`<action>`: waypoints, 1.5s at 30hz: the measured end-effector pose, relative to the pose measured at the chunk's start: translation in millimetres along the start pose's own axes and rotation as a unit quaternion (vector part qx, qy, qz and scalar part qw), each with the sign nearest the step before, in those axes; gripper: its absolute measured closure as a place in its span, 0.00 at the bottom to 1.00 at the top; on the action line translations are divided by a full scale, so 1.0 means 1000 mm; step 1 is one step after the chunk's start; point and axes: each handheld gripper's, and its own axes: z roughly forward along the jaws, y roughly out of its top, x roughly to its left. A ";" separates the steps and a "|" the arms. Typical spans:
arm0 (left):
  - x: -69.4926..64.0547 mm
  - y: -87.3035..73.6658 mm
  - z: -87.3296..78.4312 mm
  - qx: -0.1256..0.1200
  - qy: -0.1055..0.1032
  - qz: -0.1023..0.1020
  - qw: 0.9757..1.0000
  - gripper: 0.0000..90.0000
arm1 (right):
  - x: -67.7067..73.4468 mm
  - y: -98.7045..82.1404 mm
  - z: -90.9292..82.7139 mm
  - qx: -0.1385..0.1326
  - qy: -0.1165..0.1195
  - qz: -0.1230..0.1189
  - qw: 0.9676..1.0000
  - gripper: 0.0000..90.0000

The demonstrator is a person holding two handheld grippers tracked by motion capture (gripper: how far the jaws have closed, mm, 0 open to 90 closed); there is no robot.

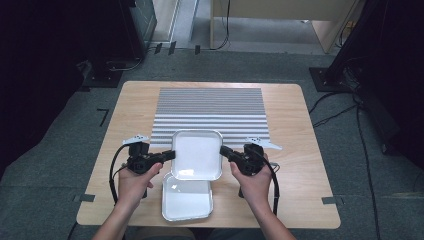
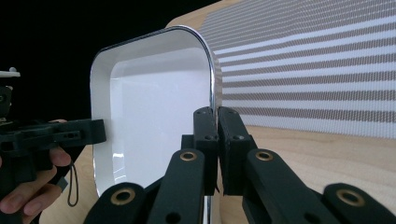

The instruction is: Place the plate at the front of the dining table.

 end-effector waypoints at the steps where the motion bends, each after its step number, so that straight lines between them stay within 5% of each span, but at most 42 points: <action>1: 0.000 0.002 0.001 0.000 -0.001 0.000 1.000 0.96 | 0.000 0.002 0.001 -0.002 0.000 -0.001 1.000 0.98; 16: 0.000 0.029 0.015 -0.016 -0.005 0.003 1.000 0.96 | -0.005 0.032 0.006 -0.017 -0.015 -0.021 1.000 0.99; 27: 0.006 0.054 0.040 -0.021 0.002 -0.003 1.000 0.97 | -0.014 0.059 0.018 -0.026 -0.041 -0.036 0.998 0.99; 38: 0.022 0.068 0.067 -0.019 0.012 -0.024 0.999 0.98 | -0.032 0.076 0.039 -0.024 -0.047 -0.023 0.998 0.99; 45: 0.033 0.077 0.090 -0.018 0.037 -0.030 0.999 0.99 | -0.044 0.085 0.057 -0.023 -0.061 -0.014 0.998 0.98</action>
